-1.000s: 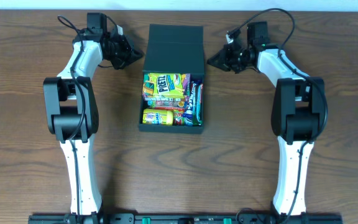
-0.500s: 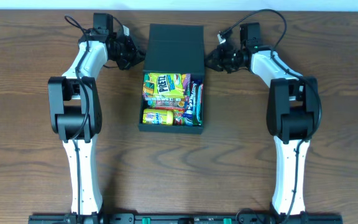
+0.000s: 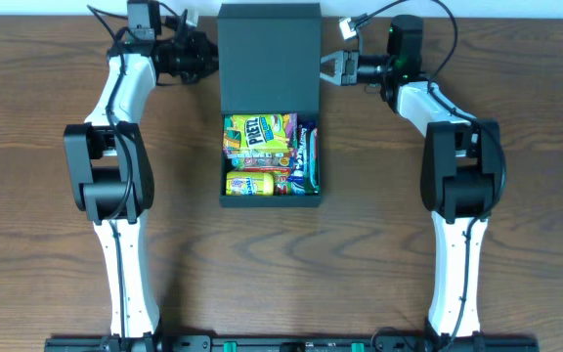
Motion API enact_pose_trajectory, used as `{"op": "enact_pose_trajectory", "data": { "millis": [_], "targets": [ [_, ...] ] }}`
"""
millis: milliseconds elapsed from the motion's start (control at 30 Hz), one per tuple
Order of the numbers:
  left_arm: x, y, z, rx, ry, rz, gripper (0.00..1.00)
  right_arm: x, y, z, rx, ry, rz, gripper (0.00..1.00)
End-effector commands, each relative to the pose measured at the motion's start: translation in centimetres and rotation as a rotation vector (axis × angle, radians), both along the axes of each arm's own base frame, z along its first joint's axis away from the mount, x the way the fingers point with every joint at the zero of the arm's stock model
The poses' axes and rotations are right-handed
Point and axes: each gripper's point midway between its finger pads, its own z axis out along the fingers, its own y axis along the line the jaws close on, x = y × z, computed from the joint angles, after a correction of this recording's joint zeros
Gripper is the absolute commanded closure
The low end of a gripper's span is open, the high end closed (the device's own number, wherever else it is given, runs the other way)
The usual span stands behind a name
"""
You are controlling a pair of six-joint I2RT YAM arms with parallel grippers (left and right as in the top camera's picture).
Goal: Pack container
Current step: 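Swing the lid forward with both grippers to close the box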
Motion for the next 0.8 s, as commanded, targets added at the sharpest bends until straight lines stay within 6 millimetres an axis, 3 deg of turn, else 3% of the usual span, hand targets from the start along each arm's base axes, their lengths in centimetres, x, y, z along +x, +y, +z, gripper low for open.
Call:
{"op": "enact_pose_trajectory", "data": {
  "millis": [0,167,267,500,667,767],
  "targets": [
    [0.1,-0.7,1.8,-0.052,-0.088,-0.084,0.94,-1.8,0.1,3.0,0.054,0.075,0.132,0.98],
    [-0.3,-1.0,4.5,-0.068,-0.161,-0.136,0.94,-2.9,0.0,7.0,0.062,-0.004,0.165,0.98],
    [-1.5,-1.1,6.0,-0.035,-0.212,-0.18,0.94,-3.7,-0.1,8.4,0.064,0.013,0.166,0.98],
    [-4.7,-0.1,7.7,0.213,-0.257,-0.227,0.94,-4.4,0.9,9.1,0.072,0.154,0.175,0.98],
    [-7.1,-0.4,9.6,0.272,-0.292,-0.289,0.94,-5.2,2.1,9.1,0.059,0.306,0.2,0.98],
    [-8.3,-0.7,10.2,0.284,-0.303,-0.327,0.94,-5.5,2.4,9.3,0.058,0.307,0.208,0.98]
  ]
}}
